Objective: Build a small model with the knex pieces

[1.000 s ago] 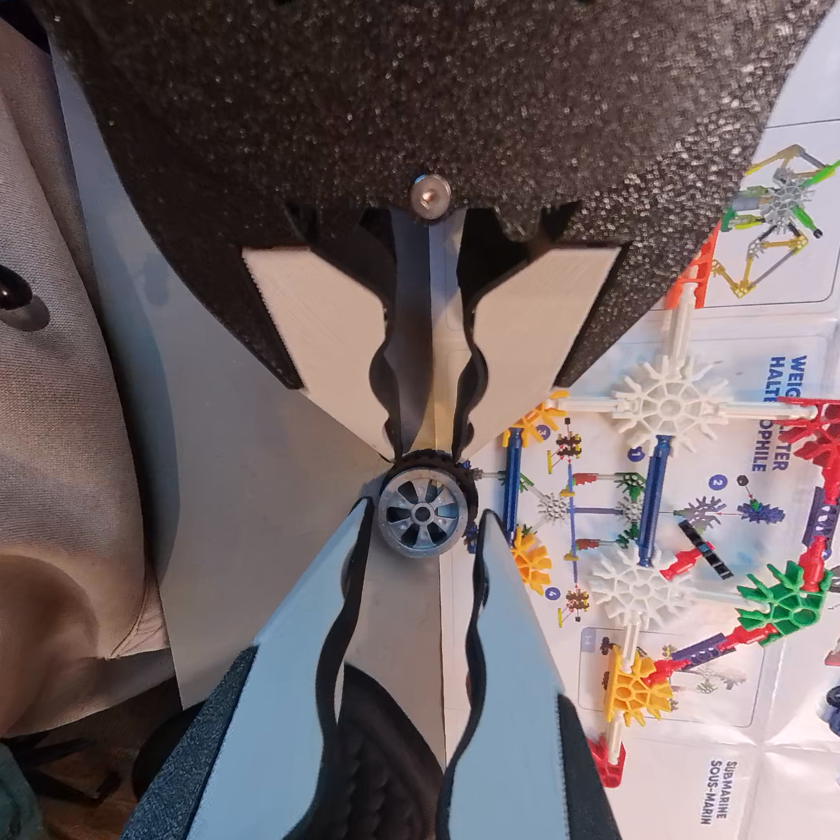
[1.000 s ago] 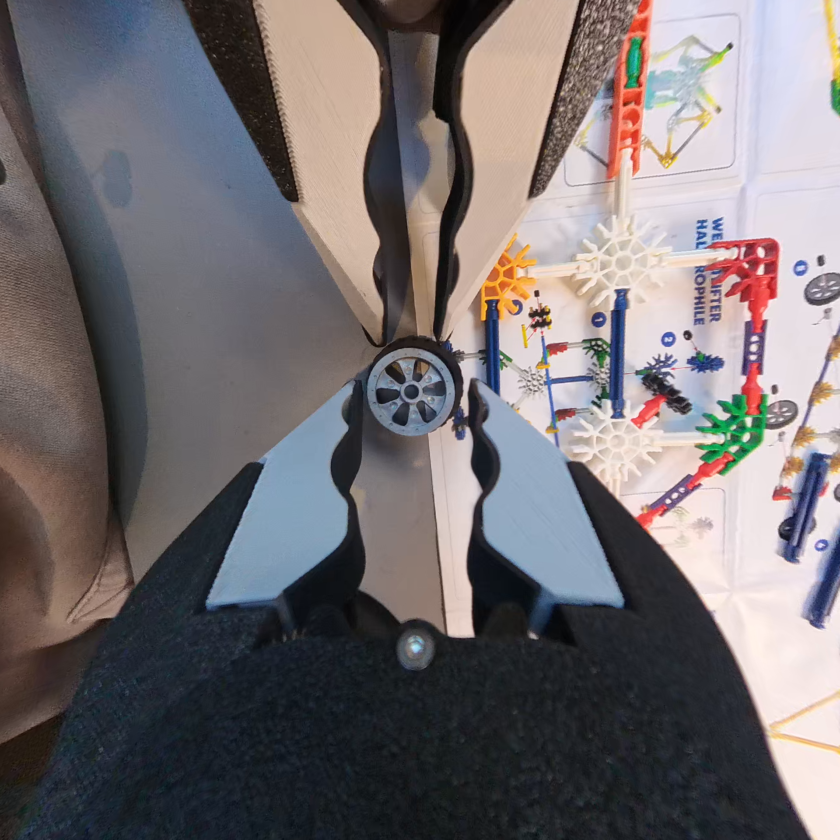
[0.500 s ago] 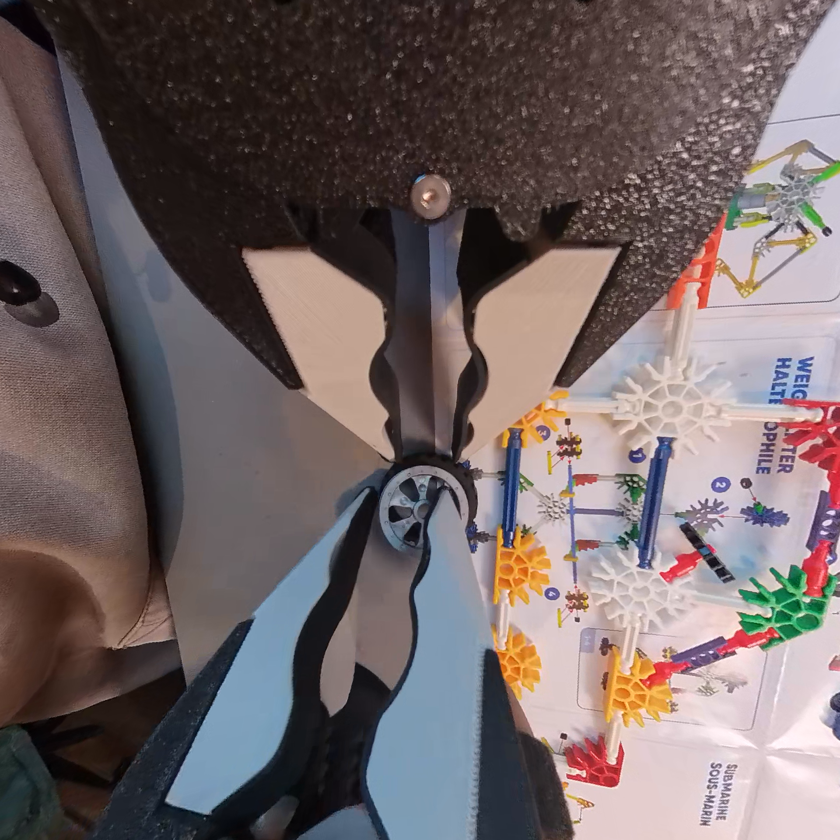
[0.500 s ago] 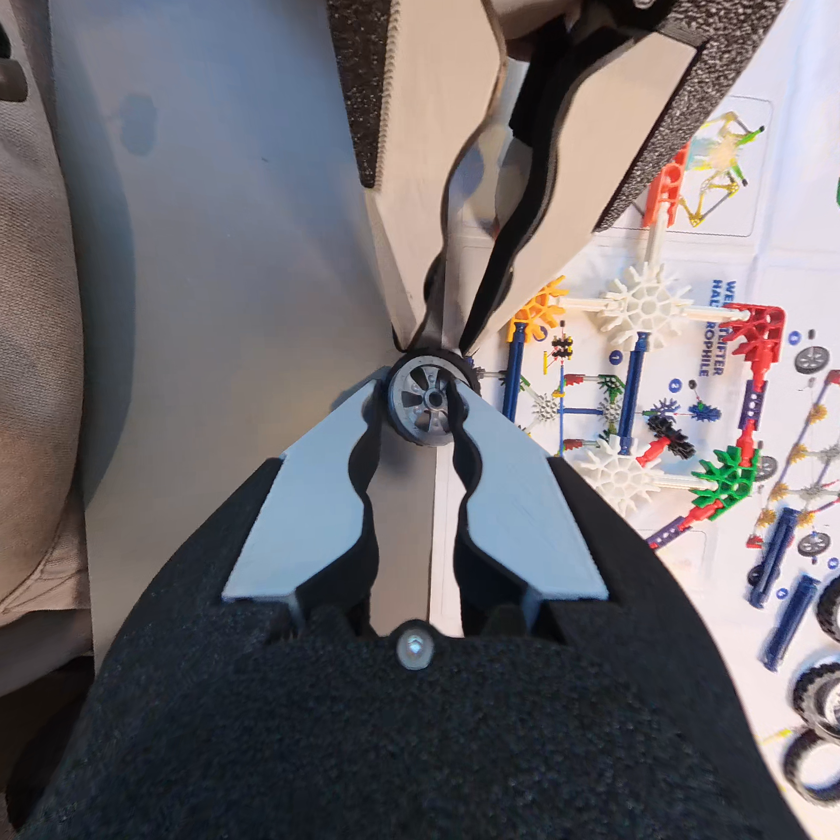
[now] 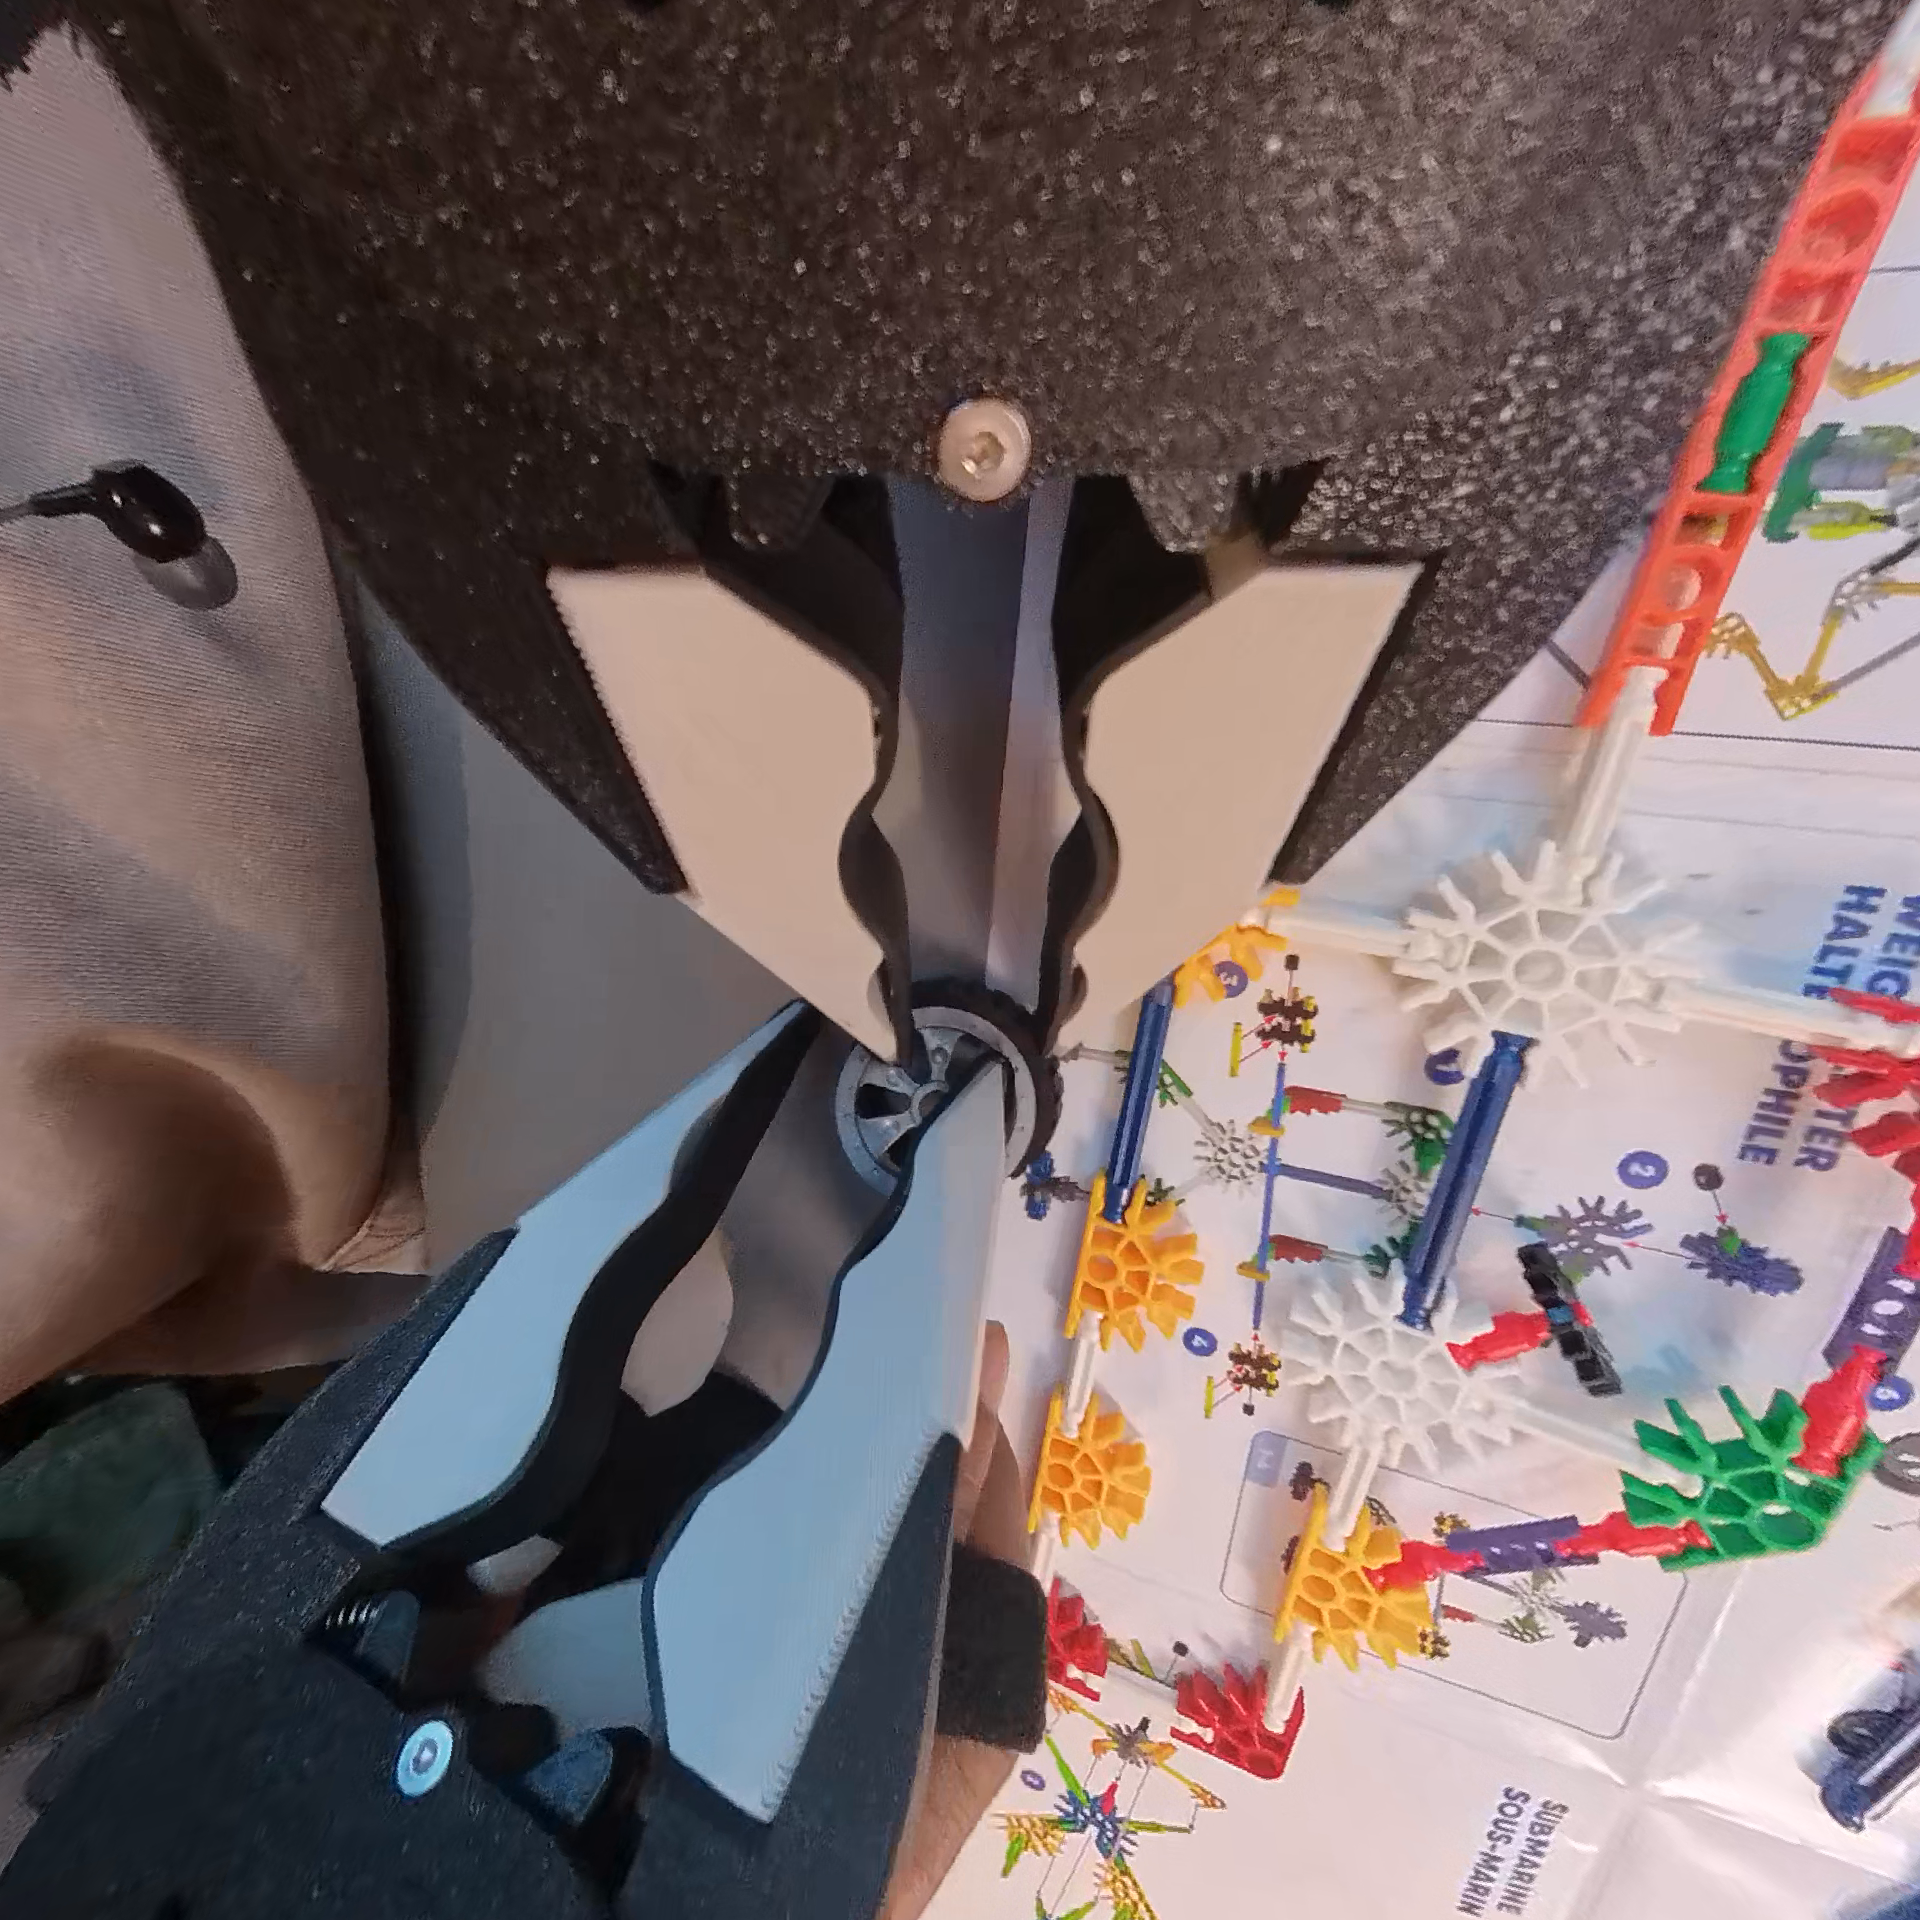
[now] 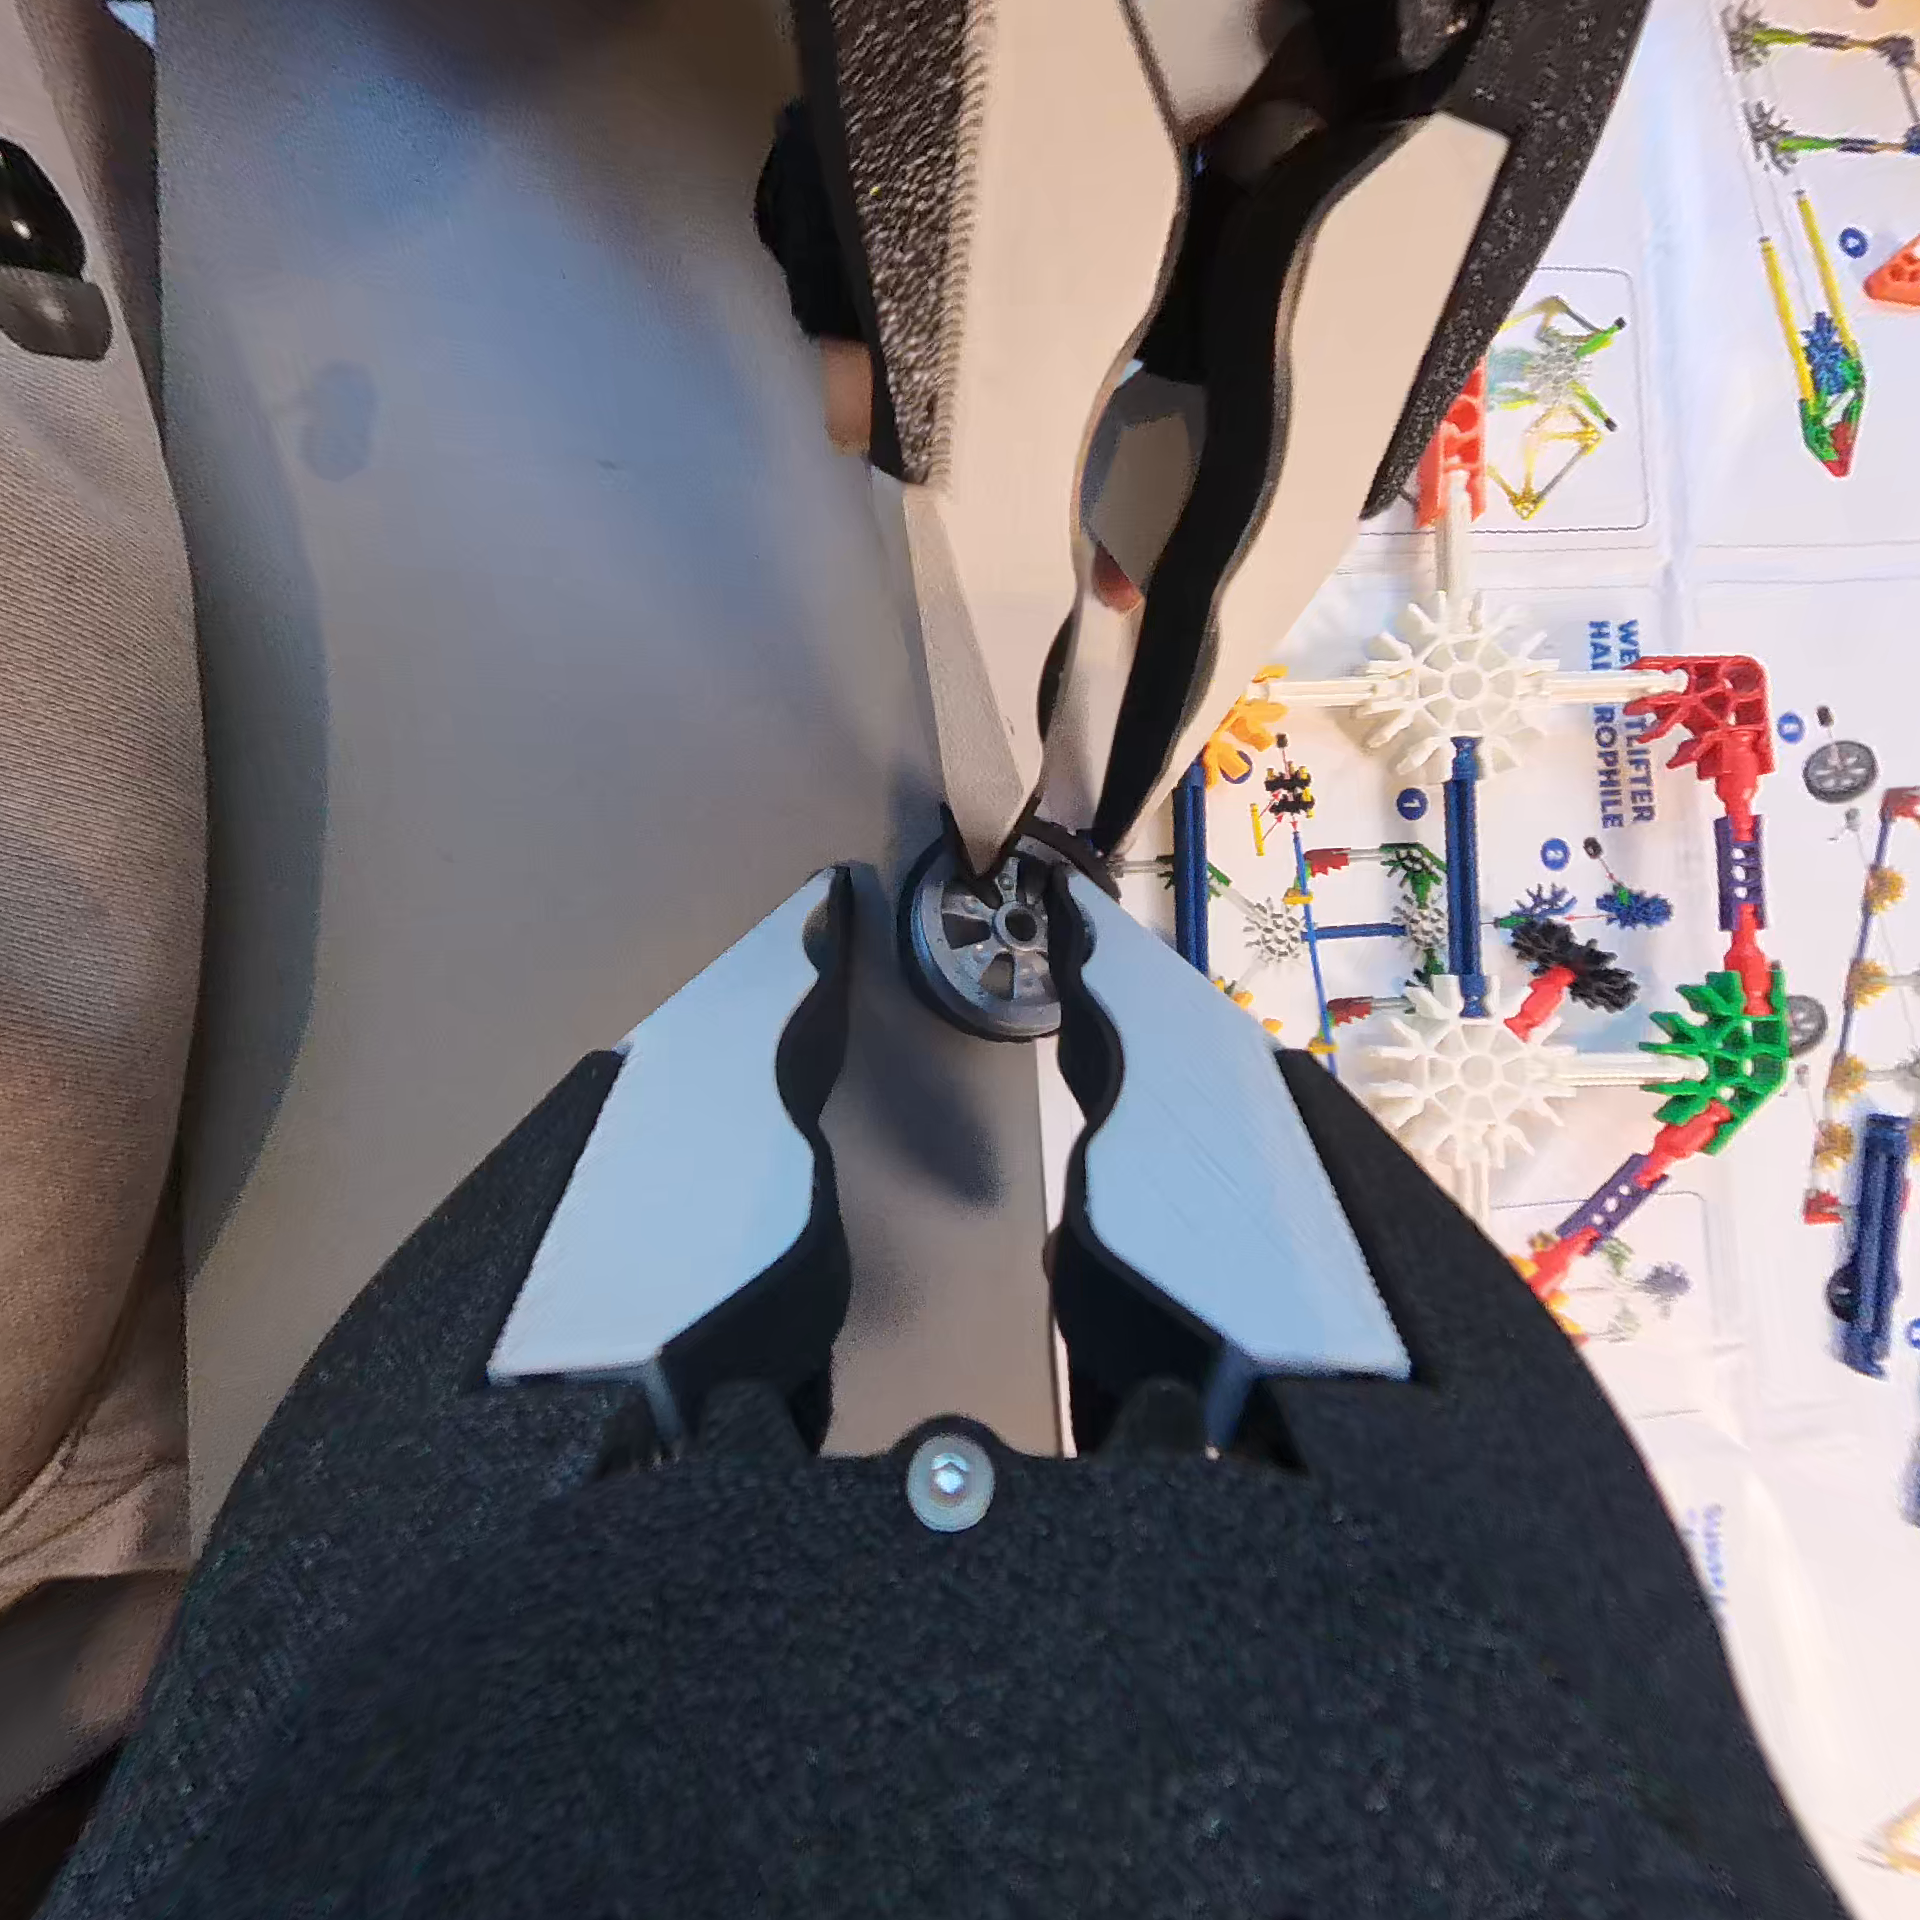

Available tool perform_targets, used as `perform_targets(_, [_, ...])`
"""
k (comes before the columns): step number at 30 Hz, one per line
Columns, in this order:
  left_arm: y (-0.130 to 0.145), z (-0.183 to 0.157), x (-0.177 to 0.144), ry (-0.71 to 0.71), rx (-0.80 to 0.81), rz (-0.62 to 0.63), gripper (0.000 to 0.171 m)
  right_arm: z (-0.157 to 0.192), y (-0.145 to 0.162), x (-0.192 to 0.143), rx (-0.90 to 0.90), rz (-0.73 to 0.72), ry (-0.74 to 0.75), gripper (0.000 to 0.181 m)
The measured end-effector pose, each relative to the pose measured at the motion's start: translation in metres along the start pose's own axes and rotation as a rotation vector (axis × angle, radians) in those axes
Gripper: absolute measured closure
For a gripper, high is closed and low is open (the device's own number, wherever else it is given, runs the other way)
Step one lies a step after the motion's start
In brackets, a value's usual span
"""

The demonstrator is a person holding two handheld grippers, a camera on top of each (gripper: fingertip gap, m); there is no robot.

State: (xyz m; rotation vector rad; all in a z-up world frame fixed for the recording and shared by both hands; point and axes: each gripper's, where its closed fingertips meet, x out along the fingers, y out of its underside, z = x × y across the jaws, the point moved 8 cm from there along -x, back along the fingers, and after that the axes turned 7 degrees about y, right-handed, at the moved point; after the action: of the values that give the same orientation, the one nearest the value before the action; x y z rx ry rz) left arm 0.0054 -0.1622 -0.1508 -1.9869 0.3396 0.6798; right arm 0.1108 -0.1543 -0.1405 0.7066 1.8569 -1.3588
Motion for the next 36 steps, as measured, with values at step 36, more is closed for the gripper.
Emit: perform_targets(36, [-0.001,0.001,0.001,-0.085,0.038,0.07,0.165,-0.026,-0.015,-0.004,-0.252,0.266,-0.296,0.164])
